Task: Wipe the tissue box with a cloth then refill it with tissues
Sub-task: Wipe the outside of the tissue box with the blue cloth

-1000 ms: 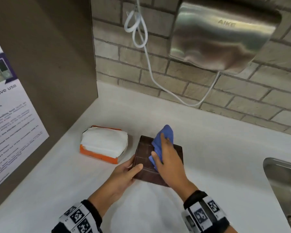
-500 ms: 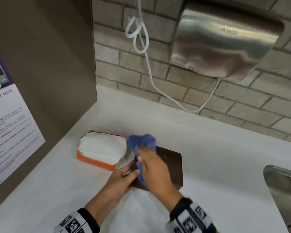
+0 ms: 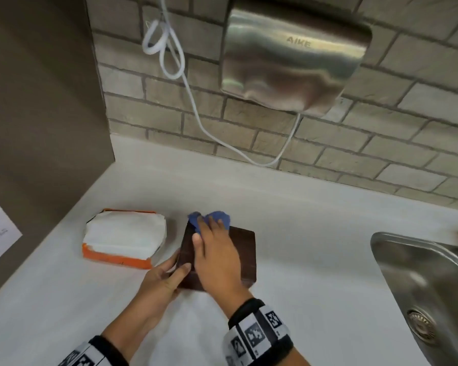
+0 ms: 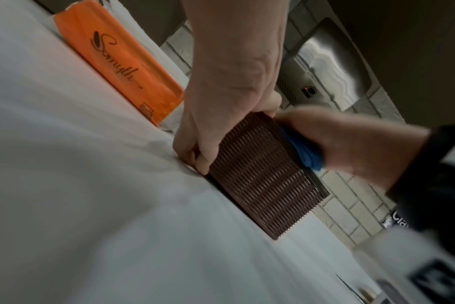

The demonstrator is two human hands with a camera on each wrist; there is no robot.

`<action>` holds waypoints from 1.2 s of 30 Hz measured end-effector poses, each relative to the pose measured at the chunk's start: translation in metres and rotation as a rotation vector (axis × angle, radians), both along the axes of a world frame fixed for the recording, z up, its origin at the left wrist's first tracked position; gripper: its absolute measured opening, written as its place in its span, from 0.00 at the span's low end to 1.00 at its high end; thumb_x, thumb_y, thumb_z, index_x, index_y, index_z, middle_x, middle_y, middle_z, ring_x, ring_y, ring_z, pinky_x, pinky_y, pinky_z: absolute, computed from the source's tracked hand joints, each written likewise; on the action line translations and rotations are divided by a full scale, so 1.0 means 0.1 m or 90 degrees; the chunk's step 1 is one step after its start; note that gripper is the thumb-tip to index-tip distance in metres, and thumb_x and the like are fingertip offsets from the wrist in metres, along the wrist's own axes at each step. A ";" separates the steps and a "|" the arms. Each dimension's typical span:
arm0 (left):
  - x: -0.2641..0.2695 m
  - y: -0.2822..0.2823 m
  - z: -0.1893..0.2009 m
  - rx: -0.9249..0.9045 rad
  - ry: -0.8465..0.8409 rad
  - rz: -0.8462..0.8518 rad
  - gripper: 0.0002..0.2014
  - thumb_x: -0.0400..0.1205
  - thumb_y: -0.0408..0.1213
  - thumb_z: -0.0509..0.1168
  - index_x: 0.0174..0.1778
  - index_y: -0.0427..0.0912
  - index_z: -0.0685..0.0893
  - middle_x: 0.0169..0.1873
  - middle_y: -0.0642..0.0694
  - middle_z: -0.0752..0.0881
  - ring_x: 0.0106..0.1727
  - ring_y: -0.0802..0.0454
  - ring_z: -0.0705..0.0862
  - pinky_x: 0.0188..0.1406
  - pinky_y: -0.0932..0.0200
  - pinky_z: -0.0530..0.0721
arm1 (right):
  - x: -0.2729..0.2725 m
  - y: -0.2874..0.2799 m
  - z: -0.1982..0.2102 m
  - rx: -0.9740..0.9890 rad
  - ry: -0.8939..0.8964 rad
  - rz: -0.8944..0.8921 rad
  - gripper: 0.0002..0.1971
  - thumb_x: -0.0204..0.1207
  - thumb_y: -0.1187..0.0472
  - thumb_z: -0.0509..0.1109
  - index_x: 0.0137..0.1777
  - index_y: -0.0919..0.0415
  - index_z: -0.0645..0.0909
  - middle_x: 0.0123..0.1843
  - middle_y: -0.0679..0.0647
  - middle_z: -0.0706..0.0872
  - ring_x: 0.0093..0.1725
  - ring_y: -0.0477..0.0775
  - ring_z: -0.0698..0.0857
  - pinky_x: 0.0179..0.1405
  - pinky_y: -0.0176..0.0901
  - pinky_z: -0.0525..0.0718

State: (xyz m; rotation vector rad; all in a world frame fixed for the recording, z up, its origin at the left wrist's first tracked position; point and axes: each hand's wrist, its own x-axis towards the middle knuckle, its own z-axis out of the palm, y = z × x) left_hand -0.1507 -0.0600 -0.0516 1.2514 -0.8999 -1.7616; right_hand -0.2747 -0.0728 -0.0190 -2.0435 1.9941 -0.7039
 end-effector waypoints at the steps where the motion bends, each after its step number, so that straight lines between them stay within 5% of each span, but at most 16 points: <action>1: 0.00 0.01 0.01 -0.003 -0.001 0.008 0.16 0.82 0.34 0.65 0.64 0.52 0.83 0.52 0.44 0.91 0.55 0.48 0.89 0.56 0.53 0.86 | 0.13 0.10 -0.02 -0.008 -0.004 0.039 0.25 0.83 0.49 0.47 0.77 0.55 0.69 0.79 0.56 0.71 0.80 0.58 0.65 0.80 0.47 0.60; 6: -0.01 0.00 0.04 -0.003 -0.006 0.022 0.19 0.81 0.31 0.66 0.68 0.47 0.81 0.48 0.42 0.91 0.46 0.46 0.88 0.59 0.50 0.82 | -0.40 0.29 -0.12 0.020 0.039 0.054 0.31 0.83 0.42 0.35 0.79 0.48 0.66 0.82 0.50 0.65 0.83 0.51 0.59 0.80 0.47 0.47; 9: -0.04 0.04 0.06 -0.008 -0.014 0.010 0.21 0.81 0.34 0.66 0.71 0.49 0.78 0.48 0.47 0.89 0.47 0.53 0.86 0.61 0.53 0.80 | -0.76 0.19 -0.09 0.063 0.022 -0.065 0.21 0.87 0.55 0.50 0.79 0.51 0.64 0.83 0.53 0.62 0.84 0.55 0.56 0.82 0.53 0.47; 12: -0.06 0.03 0.02 -0.005 -0.017 0.017 0.20 0.81 0.35 0.66 0.70 0.51 0.79 0.49 0.48 0.90 0.50 0.53 0.86 0.59 0.54 0.80 | -0.45 0.06 -0.05 0.015 0.034 -0.107 0.21 0.83 0.62 0.54 0.75 0.56 0.71 0.77 0.57 0.72 0.78 0.60 0.66 0.80 0.56 0.64; 15: -0.07 0.03 0.01 0.008 -0.008 0.041 0.16 0.81 0.34 0.66 0.64 0.50 0.84 0.44 0.46 0.92 0.48 0.49 0.88 0.58 0.50 0.81 | 0.09 0.07 -0.05 -0.030 -0.014 -0.019 0.21 0.80 0.60 0.53 0.72 0.57 0.75 0.73 0.60 0.77 0.77 0.61 0.71 0.76 0.52 0.71; 18: -0.06 0.05 0.02 -0.005 0.013 0.038 0.15 0.81 0.31 0.65 0.62 0.48 0.84 0.49 0.44 0.92 0.50 0.49 0.89 0.56 0.51 0.83 | 0.11 0.25 -0.05 -0.005 -0.023 0.099 0.23 0.80 0.58 0.55 0.75 0.55 0.72 0.79 0.58 0.71 0.81 0.57 0.64 0.80 0.47 0.56; 21: -0.06 0.03 0.01 0.001 -0.007 0.040 0.18 0.81 0.31 0.66 0.66 0.50 0.81 0.33 0.56 0.92 0.45 0.53 0.87 0.53 0.53 0.83 | -0.45 0.27 -0.10 0.010 0.022 0.071 0.27 0.78 0.63 0.62 0.78 0.50 0.68 0.82 0.52 0.65 0.83 0.52 0.59 0.80 0.43 0.45; 25: -0.05 0.01 0.02 -0.004 -0.024 0.025 0.23 0.80 0.35 0.67 0.72 0.49 0.77 0.32 0.61 0.91 0.47 0.56 0.87 0.63 0.51 0.81 | -0.77 0.06 -0.04 0.014 0.005 -0.083 0.26 0.75 0.71 0.67 0.74 0.61 0.74 0.77 0.61 0.73 0.78 0.63 0.69 0.80 0.57 0.63; 28: -0.04 -0.01 0.03 0.009 -0.022 0.024 0.21 0.80 0.34 0.67 0.70 0.49 0.79 0.38 0.54 0.93 0.47 0.53 0.89 0.56 0.53 0.84 | -0.27 -0.04 -0.06 -0.088 0.025 -0.079 0.20 0.70 0.68 0.76 0.63 0.61 0.83 0.61 0.61 0.87 0.64 0.63 0.84 0.59 0.52 0.86; 30: -0.04 -0.01 0.04 0.011 -0.015 0.025 0.18 0.81 0.31 0.65 0.67 0.47 0.82 0.44 0.45 0.93 0.42 0.53 0.91 0.45 0.59 0.87 | 0.06 0.04 -0.07 -0.083 0.002 0.009 0.21 0.76 0.64 0.70 0.70 0.59 0.78 0.71 0.61 0.81 0.73 0.60 0.76 0.67 0.47 0.79; 32: -0.02 -0.01 0.04 0.002 -0.013 0.021 0.16 0.82 0.30 0.64 0.65 0.46 0.83 0.46 0.40 0.92 0.38 0.55 0.91 0.37 0.63 0.87 | 0.08 0.13 -0.12 -0.025 -0.030 0.076 0.24 0.80 0.66 0.63 0.77 0.56 0.70 0.80 0.58 0.69 0.82 0.57 0.63 0.79 0.47 0.60; 34: -0.02 -0.02 0.03 0.000 -0.022 0.016 0.16 0.81 0.31 0.65 0.64 0.49 0.83 0.40 0.46 0.93 0.36 0.57 0.90 0.38 0.63 0.87 | -0.20 0.15 -0.12 0.001 0.016 0.084 0.31 0.75 0.69 0.67 0.78 0.53 0.67 0.82 0.55 0.64 0.83 0.54 0.58 0.82 0.51 0.49; 36: -0.02 -0.04 0.01 0.016 -0.013 0.019 0.18 0.81 0.33 0.66 0.67 0.50 0.81 0.41 0.49 0.92 0.41 0.55 0.89 0.51 0.56 0.86 | -0.56 0.12 -0.11 0.001 -0.002 0.045 0.30 0.73 0.70 0.67 0.77 0.57 0.70 0.81 0.58 0.67 0.82 0.57 0.62 0.82 0.53 0.55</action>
